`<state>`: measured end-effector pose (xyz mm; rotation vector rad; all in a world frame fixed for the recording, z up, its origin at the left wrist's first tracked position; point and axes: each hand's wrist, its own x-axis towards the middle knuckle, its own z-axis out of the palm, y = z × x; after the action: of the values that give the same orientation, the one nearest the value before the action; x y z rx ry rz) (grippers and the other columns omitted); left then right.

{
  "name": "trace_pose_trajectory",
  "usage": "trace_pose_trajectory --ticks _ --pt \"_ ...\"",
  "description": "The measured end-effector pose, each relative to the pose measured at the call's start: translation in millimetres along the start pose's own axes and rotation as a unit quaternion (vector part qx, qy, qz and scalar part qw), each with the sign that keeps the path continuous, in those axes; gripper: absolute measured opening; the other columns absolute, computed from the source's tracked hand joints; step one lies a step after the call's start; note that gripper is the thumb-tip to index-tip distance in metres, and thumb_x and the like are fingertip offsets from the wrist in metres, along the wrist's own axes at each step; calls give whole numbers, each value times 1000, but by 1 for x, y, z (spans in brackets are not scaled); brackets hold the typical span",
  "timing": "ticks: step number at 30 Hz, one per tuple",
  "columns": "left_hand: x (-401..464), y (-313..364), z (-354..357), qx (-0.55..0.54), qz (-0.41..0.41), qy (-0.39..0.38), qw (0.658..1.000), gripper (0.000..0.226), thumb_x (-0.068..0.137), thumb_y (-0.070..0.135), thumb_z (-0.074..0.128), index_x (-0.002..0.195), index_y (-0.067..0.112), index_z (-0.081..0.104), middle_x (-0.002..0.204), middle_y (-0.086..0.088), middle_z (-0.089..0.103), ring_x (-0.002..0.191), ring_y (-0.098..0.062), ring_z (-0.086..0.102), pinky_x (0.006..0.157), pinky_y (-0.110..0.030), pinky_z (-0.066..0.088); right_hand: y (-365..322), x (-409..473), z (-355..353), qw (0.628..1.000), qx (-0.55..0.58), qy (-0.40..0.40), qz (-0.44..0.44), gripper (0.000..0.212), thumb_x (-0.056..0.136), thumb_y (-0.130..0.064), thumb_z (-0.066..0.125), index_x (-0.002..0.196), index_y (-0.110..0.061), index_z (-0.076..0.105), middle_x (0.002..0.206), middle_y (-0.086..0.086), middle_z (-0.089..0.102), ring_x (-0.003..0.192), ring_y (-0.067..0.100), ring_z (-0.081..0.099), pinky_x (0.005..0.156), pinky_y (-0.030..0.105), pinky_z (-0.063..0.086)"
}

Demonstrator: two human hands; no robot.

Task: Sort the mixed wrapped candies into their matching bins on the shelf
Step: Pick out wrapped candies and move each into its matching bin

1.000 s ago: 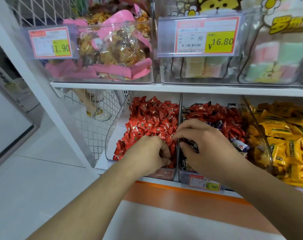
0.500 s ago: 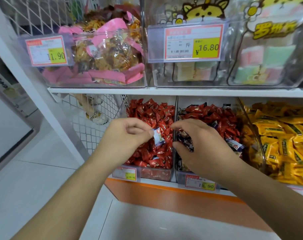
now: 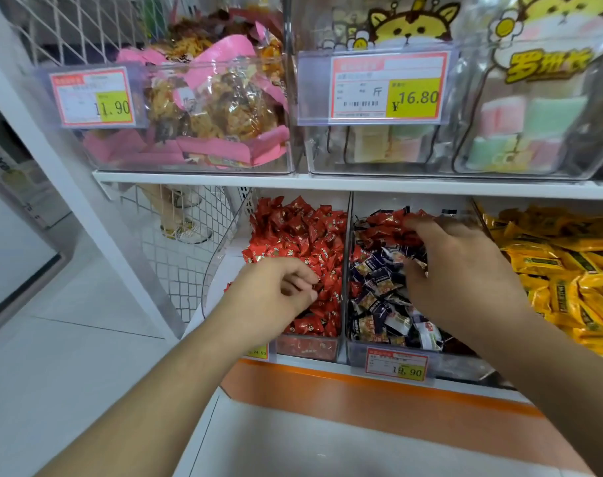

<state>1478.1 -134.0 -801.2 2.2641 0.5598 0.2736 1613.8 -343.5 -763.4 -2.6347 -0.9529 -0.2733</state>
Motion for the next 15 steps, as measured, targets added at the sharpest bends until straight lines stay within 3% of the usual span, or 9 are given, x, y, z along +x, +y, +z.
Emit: trace_pose_trajectory --ticks 2,4,7,10,12,15 --pt "2 -8 4 80 9 -48 996 24 85 30 84 106 39 76 97 20 71 88 3 66 79 -17 53 -7 -2 1 998 44 -15 -41 56 96 -28 64 150 -28 48 137 1 60 130 25 51 105 38 46" --pt "5 -10 9 158 23 -86 983 31 83 37 84 113 42 74 103 22 70 93 3 64 84 -18 52 -16 -4 5 985 103 -39 -133 52 98 -26 62 148 -31 51 147 -10 54 141 11 41 115 21 28" --pt "9 -9 17 175 16 -87 981 23 84 31 83 104 40 77 95 16 71 88 -3 66 85 -24 55 -25 -8 17 958 120 -99 -241 44 101 -25 61 144 -32 56 148 -18 50 145 -1 28 112 2 3" --pt "12 -8 20 170 5 -70 983 11 85 23 82 88 33 79 84 12 72 77 -3 67 77 -25 57 -24 -9 26 952 120 -131 -250 41 103 -27 57 144 -30 57 148 -19 50 147 -2 22 113 3 0" --pt "13 -8 15 167 5 -51 985 12 85 24 83 80 33 77 79 15 71 74 1 65 69 -16 53 -22 -8 28 954 125 -129 -241 40 104 -28 56 144 -31 57 150 -19 49 148 -3 21 116 8 3" --pt "12 -6 -6 155 -13 4 988 13 86 25 81 80 34 74 73 19 69 70 4 64 62 -10 48 -20 -7 28 955 130 -119 -239 40 105 -29 55 145 -33 55 151 -20 48 148 -4 21 115 8 2"
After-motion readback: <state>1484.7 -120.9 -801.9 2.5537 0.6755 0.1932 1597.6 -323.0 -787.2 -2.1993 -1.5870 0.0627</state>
